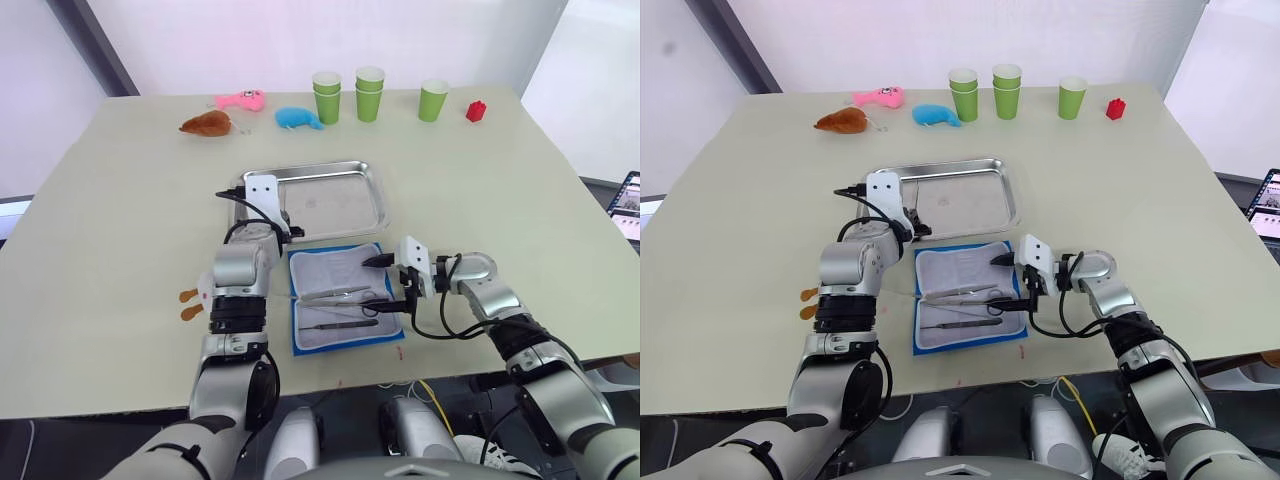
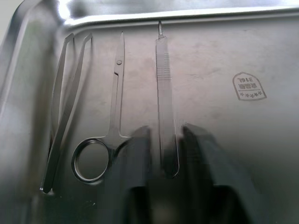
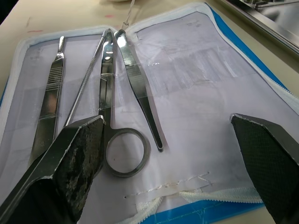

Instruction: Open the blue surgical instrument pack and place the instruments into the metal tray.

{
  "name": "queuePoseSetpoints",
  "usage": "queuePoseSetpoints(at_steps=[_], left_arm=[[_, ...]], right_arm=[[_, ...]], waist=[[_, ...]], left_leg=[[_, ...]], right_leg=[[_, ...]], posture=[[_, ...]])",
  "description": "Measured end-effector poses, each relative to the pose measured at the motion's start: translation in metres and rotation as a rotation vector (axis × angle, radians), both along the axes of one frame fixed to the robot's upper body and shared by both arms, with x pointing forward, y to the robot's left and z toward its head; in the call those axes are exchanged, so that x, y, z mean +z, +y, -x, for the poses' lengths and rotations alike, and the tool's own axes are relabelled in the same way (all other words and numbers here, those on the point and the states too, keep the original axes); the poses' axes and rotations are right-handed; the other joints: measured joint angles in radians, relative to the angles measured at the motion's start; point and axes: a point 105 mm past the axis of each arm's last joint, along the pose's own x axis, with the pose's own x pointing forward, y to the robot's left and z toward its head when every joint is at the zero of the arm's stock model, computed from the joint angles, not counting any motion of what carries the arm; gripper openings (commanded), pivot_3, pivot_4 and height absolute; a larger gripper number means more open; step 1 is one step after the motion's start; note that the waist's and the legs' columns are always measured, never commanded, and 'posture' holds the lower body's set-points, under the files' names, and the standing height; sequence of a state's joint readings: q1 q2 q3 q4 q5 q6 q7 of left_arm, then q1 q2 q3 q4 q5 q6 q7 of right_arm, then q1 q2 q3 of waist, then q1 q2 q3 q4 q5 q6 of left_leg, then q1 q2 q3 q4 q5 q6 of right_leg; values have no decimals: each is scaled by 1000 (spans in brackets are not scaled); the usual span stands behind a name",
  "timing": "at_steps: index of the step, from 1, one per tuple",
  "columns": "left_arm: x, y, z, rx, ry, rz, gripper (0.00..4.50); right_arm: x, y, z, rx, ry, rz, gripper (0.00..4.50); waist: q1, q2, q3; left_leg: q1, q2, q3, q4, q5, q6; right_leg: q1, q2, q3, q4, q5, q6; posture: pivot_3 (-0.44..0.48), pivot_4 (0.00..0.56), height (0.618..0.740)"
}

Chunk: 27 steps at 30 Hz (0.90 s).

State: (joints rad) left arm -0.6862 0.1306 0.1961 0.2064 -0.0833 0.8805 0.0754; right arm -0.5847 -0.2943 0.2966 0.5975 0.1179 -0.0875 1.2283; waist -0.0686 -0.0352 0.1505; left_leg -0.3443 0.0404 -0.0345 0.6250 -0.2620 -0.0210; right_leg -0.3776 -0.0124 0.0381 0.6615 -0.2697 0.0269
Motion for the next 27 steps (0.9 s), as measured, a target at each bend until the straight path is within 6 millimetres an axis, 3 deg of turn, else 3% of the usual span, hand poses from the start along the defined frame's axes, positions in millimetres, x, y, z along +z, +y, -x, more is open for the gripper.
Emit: queuePoseSetpoints(at_steps=[1,10,17,23,27], left_arm=[[0,0,0,1,0,-1,2669],[2,-4,0,-2,-13,11,2669],[37,-5,2,-170,-164,10,2669],[34,-15,33,-505,-210,31,2669],[37,-5,57,-720,-230,-29,2669]], right_arm=[[0,0,0,0,0,0,4500],[0,0,0,-2,-1,-1,4500],[0,0,1,-6,-3,-4,4500],[0,0,1,-10,-5,-8,4500],[-1,-1,1,-15,-5,-8,4500]], waist=[[0,0,0],[0,0,0],[0,1,0],[-1,1,0],[1,2,0]], left_leg=[[0,0,0,0,0,0],[0,0,0,0,0,0],[0,0,0,-3,3,-5],[0,0,0,-5,5,-8],[0,0,-2,-7,5,-9]], right_leg=[[0,0,0,0,0,0],[0,0,0,0,0,0],[0,0,-1,-1,0,0],[0,-1,-1,-2,0,0],[-1,-1,-1,-2,-1,-1]], posture=[[0,150,740],[0,150,740],[0,150,740],[0,150,740],[0,150,740]])
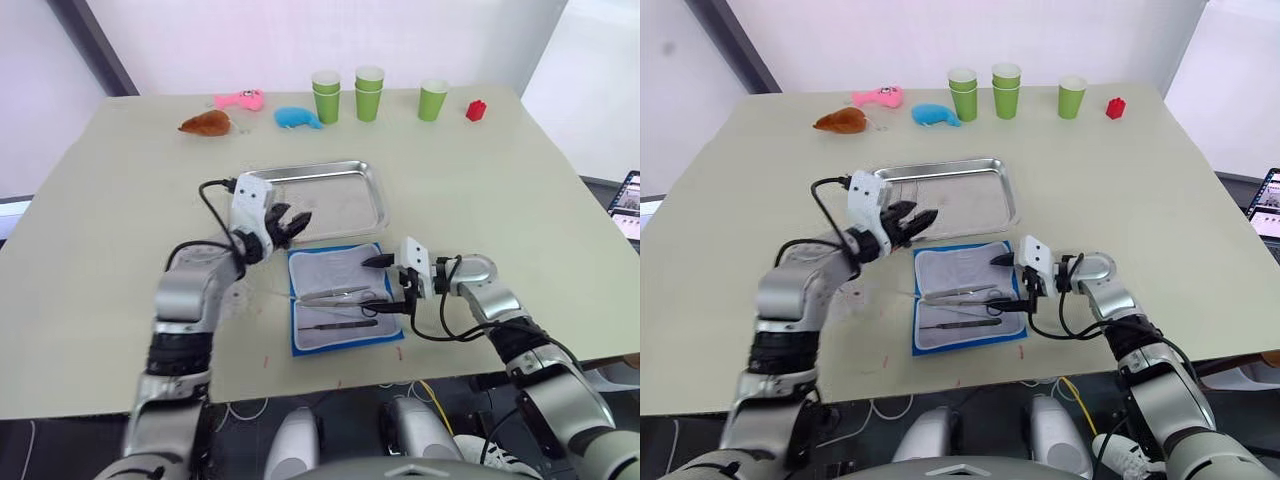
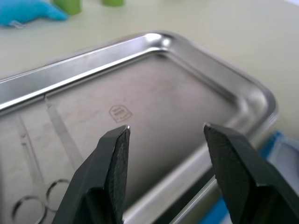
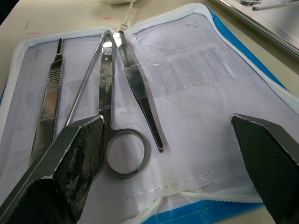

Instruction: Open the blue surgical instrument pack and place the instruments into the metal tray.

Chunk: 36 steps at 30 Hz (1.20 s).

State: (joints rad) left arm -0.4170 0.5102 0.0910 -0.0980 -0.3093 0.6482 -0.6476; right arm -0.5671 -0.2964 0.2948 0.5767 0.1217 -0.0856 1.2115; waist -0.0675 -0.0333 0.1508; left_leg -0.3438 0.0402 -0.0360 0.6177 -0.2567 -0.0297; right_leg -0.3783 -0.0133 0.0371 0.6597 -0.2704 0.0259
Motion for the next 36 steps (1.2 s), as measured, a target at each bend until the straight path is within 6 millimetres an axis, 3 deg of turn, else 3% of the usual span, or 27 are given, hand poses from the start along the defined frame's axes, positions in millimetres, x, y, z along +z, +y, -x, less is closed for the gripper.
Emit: queuePoseSetpoints(at_steps=[11,14,15,17,21,26,36], left_arm=[[6,27,62,-474,-2,-240,2669],[12,30,77,-598,11,-248,3531],[19,31,86,-671,18,-227,4053],[26,34,93,-723,21,-221,4415],[35,43,110,-818,76,-260,4415],[56,49,117,-848,79,-332,4415],[60,46,120,-898,76,-370,4415]], right_arm=[[-1,2,0,-2,5,-4,4500],[-1,2,0,0,4,-6,4500],[0,3,0,1,4,-7,4500],[0,3,0,1,3,-7,4500],[0,3,0,2,2,-8,4500],[0,3,0,3,2,-6,4500],[1,3,0,8,-1,-7,4500]], waist=[[-1,2,3],[-2,2,3],[-2,2,3],[-2,1,3],[-2,2,4],[-1,1,4],[-1,1,5]], left_leg=[[0,1,1,-1,0,1],[-1,2,1,-1,0,1],[-1,2,1,-1,0,1],[-1,3,1,-1,0,1],[-1,3,1,-2,0,1],[-1,6,1,-2,0,1],[-2,5,3,-2,0,1]], right_leg=[[-1,-4,2,-1,-3,-5],[-2,-4,3,-2,-3,-5],[-2,-4,2,-1,-3,-5],[-3,-4,2,-1,-3,-5],[-4,-4,3,-1,-3,-6],[-6,-4,5,-1,-3,-6],[-8,-3,4,-1,-3,-6]], posture=[[0,150,740],[0,150,740],[0,150,740],[0,150,740],[0,150,740],[0,150,740],[0,150,740]])
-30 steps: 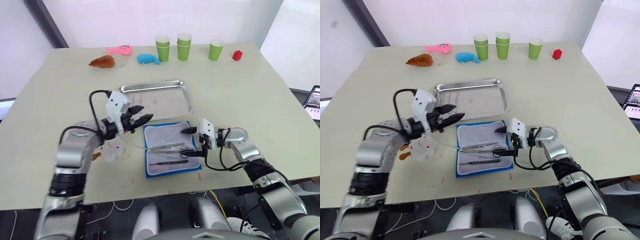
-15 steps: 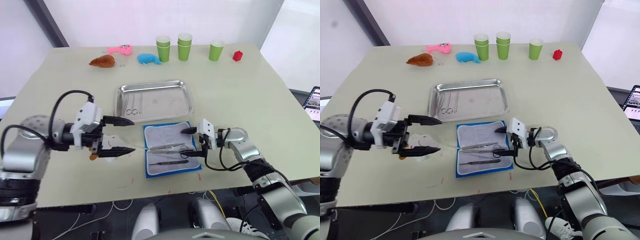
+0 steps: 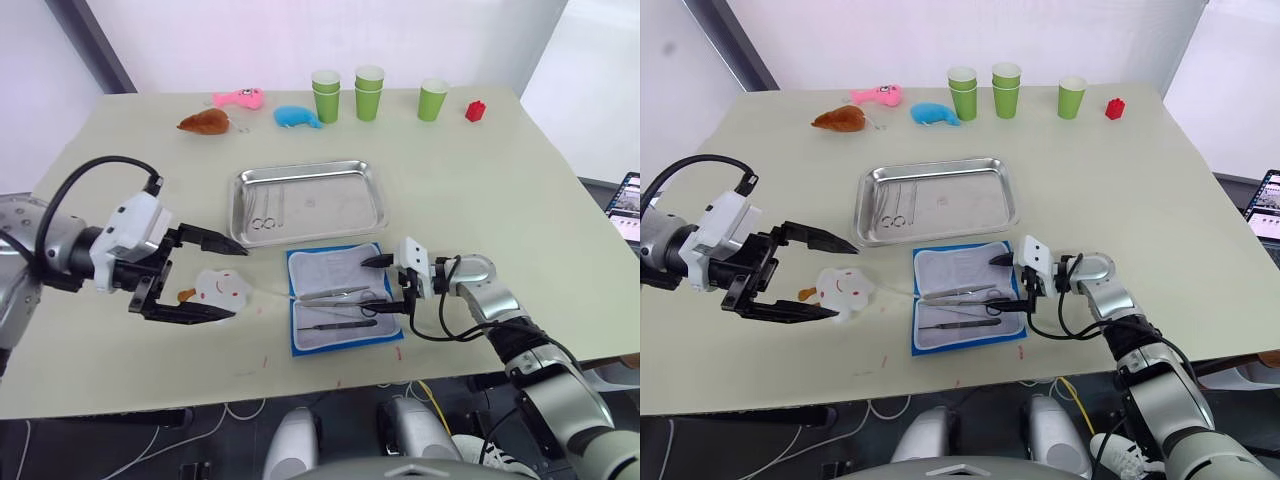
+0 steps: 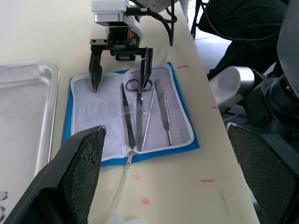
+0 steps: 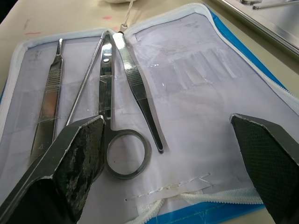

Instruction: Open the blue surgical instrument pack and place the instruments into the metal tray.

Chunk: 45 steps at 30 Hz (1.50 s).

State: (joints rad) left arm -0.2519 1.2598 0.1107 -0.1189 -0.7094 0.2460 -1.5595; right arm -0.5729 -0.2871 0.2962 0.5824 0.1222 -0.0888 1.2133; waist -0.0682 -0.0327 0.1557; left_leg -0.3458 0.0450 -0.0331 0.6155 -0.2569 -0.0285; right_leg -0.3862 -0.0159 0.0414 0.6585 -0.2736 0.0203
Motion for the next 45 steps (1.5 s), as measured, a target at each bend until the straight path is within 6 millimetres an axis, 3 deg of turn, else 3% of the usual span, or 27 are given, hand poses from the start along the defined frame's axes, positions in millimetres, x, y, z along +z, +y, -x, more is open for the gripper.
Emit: queuePoseSetpoints(at_steps=[5,10,17,18,20,22,25,39,45], left_arm=[[-15,-10,-2,-29,-3,10,4415],[-41,-28,-11,-20,6,11,4415],[-72,-56,-41,66,-39,53,4415],[-75,-60,-47,86,-47,67,4043],[-77,-61,-49,92,-55,68,3751],[-83,-63,-55,104,-58,65,2681],[-93,-63,-56,107,-40,55,1807],[-122,-66,-69,36,-43,-4,1807],[-123,-69,-78,40,-59,4,1807]], right_arm=[[0,0,-1,0,2,1,4500],[0,0,-1,2,2,1,4500],[0,0,-1,2,3,3,4500],[0,0,-1,3,2,3,4500],[0,1,-1,3,3,3,4500],[0,0,-1,2,3,3,4500],[0,0,-1,2,3,3,4500],[0,0,-2,2,4,6,4500],[0,0,-2,1,4,6,4500]], waist=[[0,0,0],[1,-1,0],[2,-1,0],[1,-1,-1],[1,-1,-1],[2,-1,-1],[2,-1,-1],[3,-4,-4],[3,-5,-5]], left_leg=[[0,-1,2,0,0,0],[-1,0,4,0,0,0],[0,-1,4,1,0,0],[0,-1,5,1,0,0],[0,-1,5,1,0,0],[0,-1,4,1,0,0],[0,-1,4,1,0,0],[0,-1,4,2,0,0],[0,-2,4,2,0,0]], right_leg=[[0,3,0,0,0,0],[0,5,2,1,0,0],[1,7,2,2,0,0],[1,7,1,2,0,0],[1,7,2,2,0,1],[1,7,1,2,0,1],[1,7,1,2,0,1],[2,7,1,3,1,0],[2,7,0,3,3,3]], posture=[[0,150,740],[0,150,740],[0,150,740],[0,150,740],[0,150,740],[0,150,740],[0,150,740],[0,150,740],[0,150,740]])
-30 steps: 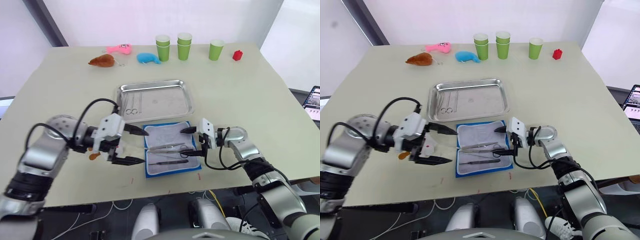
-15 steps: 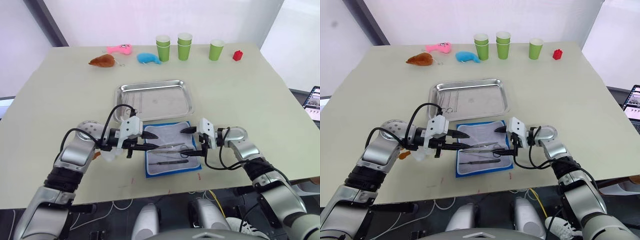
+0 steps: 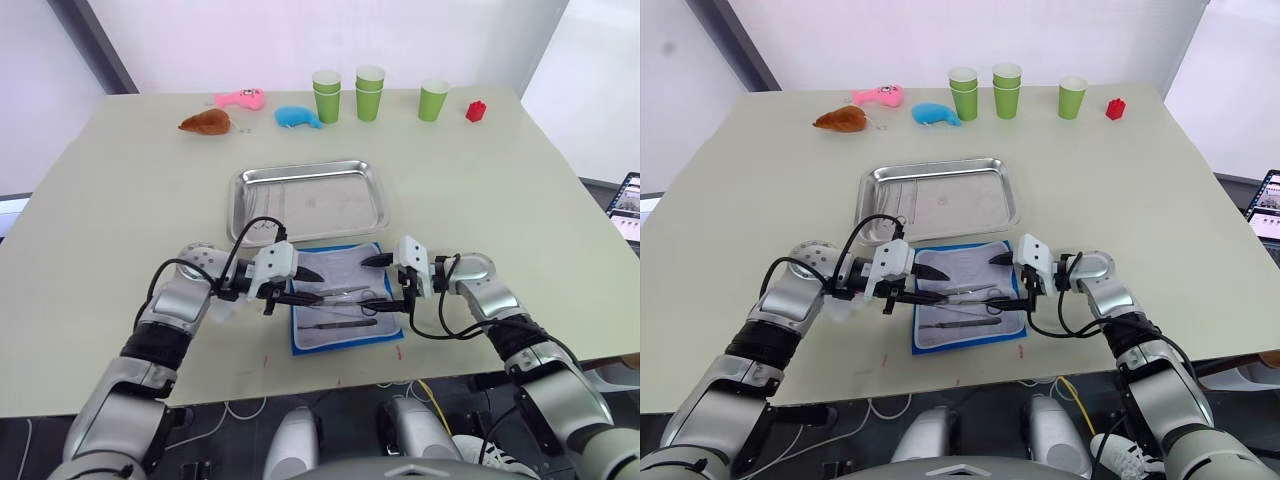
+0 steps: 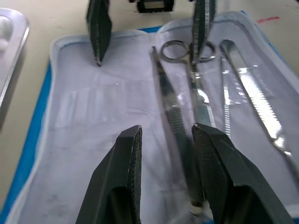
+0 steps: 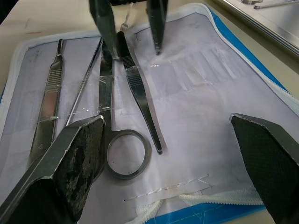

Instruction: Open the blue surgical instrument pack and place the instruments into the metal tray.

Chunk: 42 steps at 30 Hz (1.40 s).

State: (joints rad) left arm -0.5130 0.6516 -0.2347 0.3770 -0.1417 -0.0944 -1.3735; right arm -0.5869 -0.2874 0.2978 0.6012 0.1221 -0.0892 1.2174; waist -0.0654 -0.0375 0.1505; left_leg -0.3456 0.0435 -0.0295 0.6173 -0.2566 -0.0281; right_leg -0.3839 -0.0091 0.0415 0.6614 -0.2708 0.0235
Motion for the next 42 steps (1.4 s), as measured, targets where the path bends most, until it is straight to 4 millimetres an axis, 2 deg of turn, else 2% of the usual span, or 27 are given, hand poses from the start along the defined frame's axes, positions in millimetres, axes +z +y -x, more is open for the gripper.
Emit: queuePoseSetpoints(at_steps=[10,11,12,14,15,26,42], left_arm=[[-4,3,3,-38,-7,-23,1807],[-5,4,4,-40,-2,-25,1366],[-6,4,4,-41,0,-26,1247],[-8,5,6,-39,21,-28,621],[-8,5,6,-35,23,-27,39],[-4,3,8,9,70,-40,9],[15,-4,5,37,63,-197,9]], right_arm=[[0,0,0,0,0,0,4500],[0,0,0,0,0,0,4500],[0,0,0,0,1,0,4500],[0,0,0,-1,1,0,4500],[0,0,0,-2,1,1,4500],[0,0,0,-2,1,1,4500],[0,0,0,-1,0,0,4500]], waist=[[-1,1,-1],[-1,2,-1],[-1,2,-1],[0,3,-2],[0,3,-2],[0,4,-2],[-1,5,-1]], left_leg=[[0,0,0,0,0,0],[0,0,0,0,0,0],[0,0,0,0,0,0],[0,0,0,0,0,0],[0,0,0,0,0,0],[0,0,-1,0,0,0],[0,0,-2,0,0,0]], right_leg=[[0,0,0,0,0,0],[0,0,0,0,0,0],[0,0,0,0,0,0],[0,0,0,0,0,0],[0,0,0,0,0,0],[1,0,0,0,0,0],[1,1,0,0,0,0]], posture=[[0,150,740],[0,150,740],[0,150,740],[0,150,740],[0,150,740],[0,150,740],[0,150,740]])
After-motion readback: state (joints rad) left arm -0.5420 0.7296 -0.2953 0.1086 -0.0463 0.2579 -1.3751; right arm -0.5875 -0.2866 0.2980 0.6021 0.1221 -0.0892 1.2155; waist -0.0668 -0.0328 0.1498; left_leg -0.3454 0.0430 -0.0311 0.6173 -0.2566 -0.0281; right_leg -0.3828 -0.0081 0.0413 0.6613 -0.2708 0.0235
